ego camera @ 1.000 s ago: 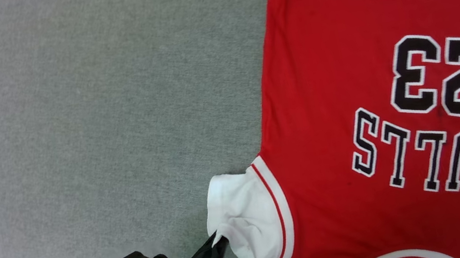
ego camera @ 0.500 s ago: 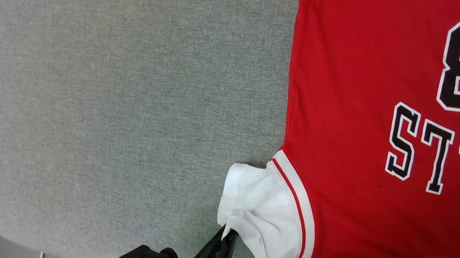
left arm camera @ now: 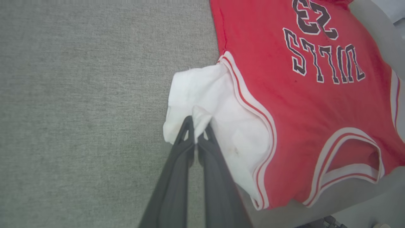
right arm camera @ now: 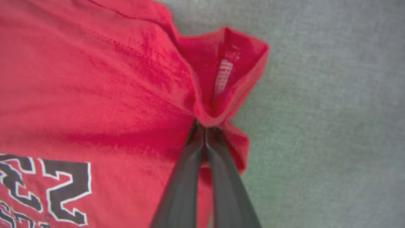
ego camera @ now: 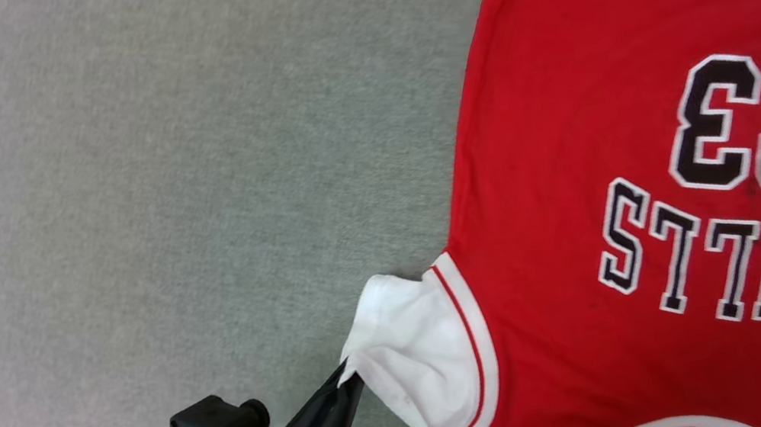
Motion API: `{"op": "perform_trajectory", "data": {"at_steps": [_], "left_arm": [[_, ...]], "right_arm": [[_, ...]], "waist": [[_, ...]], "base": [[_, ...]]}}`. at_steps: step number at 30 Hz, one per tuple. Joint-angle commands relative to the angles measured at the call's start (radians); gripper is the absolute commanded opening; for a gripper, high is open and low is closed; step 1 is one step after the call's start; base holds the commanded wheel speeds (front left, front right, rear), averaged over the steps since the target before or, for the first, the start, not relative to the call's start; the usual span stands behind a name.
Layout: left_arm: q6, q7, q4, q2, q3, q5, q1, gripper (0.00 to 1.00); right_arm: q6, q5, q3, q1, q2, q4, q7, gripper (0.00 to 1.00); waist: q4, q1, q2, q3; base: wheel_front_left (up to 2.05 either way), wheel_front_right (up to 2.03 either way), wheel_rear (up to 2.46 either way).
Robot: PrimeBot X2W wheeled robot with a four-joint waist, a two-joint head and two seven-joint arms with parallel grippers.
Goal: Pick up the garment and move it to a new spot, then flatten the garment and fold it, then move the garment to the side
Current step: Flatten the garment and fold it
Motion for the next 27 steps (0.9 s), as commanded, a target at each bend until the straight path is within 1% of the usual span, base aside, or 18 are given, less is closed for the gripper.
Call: {"op": "perform_trajectory", "data": {"at_steps": [1,11,18,24,27], "left_arm": [[0.001,-0.002,0.002,0.005,0.004,0.003,0.004,0.0],[0.038,-0.001,0.031,0.034,0.045,-0.018,0.038,0.0],[0.043,-0.02,0.063,0.036,0.054,-0.044,0.074,0.0],[0.05,-0.037,0.1,0.038,0.06,-0.052,0.098,0.0],[0.048,-0.05,0.115,0.03,0.063,-0.062,0.109,0.0]], "right_arm": [[0.0,0.004,0.004,0.055,-0.003,0.014,0.006,0.0],[0.0,0.144,0.059,0.272,0.014,-0.039,-0.047,0.0],[0.0,0.235,0.04,0.445,0.042,-0.107,-0.098,0.0],[0.0,0.302,0.037,0.613,0.048,-0.206,-0.126,0.0],[0.0,0.333,0.016,0.689,0.062,-0.255,-0.14,0.0]], "waist": [[-0.039,0.0,0.0,-0.039],[-0.171,0.0,0.0,-0.192],[-0.249,0.0,0.0,-0.286],[-0.298,0.0,0.0,-0.345],[-0.314,0.0,0.0,-0.372]], "base": [[0.0,0.0,0.0],[0.0,0.0,0.0],[0.0,0.0,0.0],[0.0,0.0,0.0],[0.0,0.0,0.0]]}}
